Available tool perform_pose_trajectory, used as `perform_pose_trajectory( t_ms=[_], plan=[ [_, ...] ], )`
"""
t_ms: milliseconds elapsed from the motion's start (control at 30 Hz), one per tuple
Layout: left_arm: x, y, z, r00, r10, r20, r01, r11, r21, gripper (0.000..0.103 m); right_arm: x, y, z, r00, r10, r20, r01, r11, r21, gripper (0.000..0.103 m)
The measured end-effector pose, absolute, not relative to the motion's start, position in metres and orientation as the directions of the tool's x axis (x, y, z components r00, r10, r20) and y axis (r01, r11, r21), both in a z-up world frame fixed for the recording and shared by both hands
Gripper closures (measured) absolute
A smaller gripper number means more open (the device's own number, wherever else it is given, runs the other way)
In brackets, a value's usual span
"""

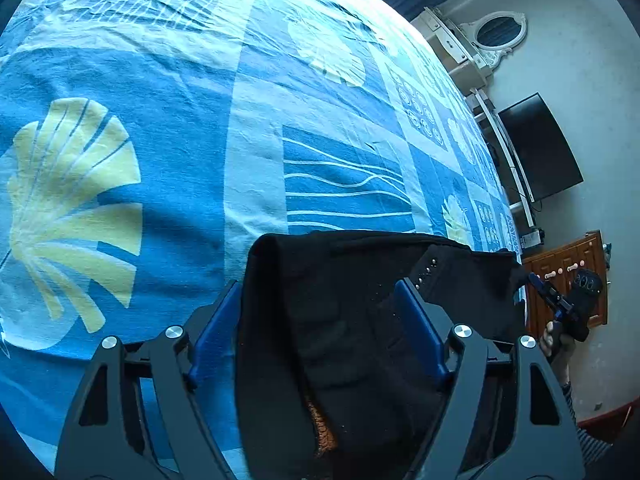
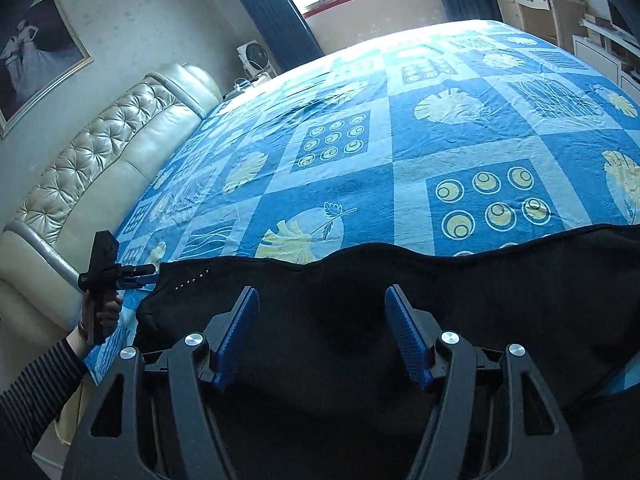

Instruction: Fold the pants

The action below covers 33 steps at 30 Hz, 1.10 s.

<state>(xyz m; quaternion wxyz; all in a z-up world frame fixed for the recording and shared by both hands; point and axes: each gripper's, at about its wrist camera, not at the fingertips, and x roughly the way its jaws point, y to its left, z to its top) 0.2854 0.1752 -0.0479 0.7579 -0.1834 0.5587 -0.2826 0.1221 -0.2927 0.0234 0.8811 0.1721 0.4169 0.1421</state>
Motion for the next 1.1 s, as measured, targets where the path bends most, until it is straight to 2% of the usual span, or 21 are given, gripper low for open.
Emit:
perform_pose_trajectory(
  t_ms=[100, 167, 267, 367, 433, 600, 633, 667, 700, 867, 1100],
  plan=[
    [0.285, 0.170, -0.049, 0.207, -0.608, -0.766, 0.250, 0.790, -0.560, 0.031, 0.145, -0.279, 0.020, 0.564, 0.427, -0.707, -0.179, 0.899, 0.400, 0.038],
    [0.288, 0.173, -0.050, 0.208, -0.594, -0.777, 0.228, 0.802, -0.552, 0.048, 0.161, -0.270, 0.020, 0.527, 0.443, -0.726, -0.240, 0.896, 0.373, 0.038],
    [0.297, 0.178, -0.055, 0.199, -0.587, -0.785, 0.178, 0.809, -0.560, 0.064, 0.188, -0.261, 0.014, 0.450, 0.446, -0.774, -0.311, 0.891, 0.332, 0.038],
    [0.298, 0.173, -0.053, 0.200, -0.553, -0.809, 0.213, 0.831, -0.515, 0.073, 0.214, -0.258, 0.009, 0.380, 0.407, -0.831, -0.347, 0.895, 0.280, 0.038],
    [0.298, 0.169, -0.052, 0.205, -0.529, -0.823, 0.234, 0.843, -0.484, 0.074, 0.226, -0.255, 0.002, 0.292, 0.426, -0.857, -0.386, 0.872, 0.302, 0.037],
    [0.299, 0.155, -0.051, 0.229, -0.471, -0.852, 0.273, 0.871, -0.409, 0.074, 0.234, -0.241, -0.019, 0.183, 0.329, -0.927, -0.464, 0.860, 0.213, 0.037],
    [0.299, 0.153, -0.050, 0.230, -0.463, -0.856, 0.280, 0.874, -0.398, 0.075, 0.233, -0.239, -0.022, 0.170, 0.310, -0.935, -0.474, 0.858, 0.198, 0.054],
    [0.298, 0.152, -0.050, 0.225, -0.466, -0.856, 0.285, 0.871, -0.399, 0.085, 0.233, -0.237, -0.023, 0.162, 0.281, -0.946, -0.477, 0.861, 0.175, 0.080],
    [0.299, 0.151, -0.049, 0.216, -0.470, -0.856, 0.284, 0.869, -0.405, 0.090, 0.232, -0.236, -0.023, 0.162, 0.267, -0.950, -0.478, 0.864, 0.161, 0.088],
    [0.293, 0.154, -0.027, 0.256, -0.499, -0.828, 0.297, 0.856, -0.424, 0.096, 0.218, -0.238, 0.010, 0.291, 0.268, -0.918, -0.472, 0.875, 0.106, 0.094],
    [0.261, 0.175, 0.030, 0.357, -0.627, -0.692, 0.310, 0.779, -0.545, 0.097, 0.158, -0.239, 0.073, 0.513, 0.262, -0.818, -0.446, 0.895, 0.007, 0.094]
  ],
)
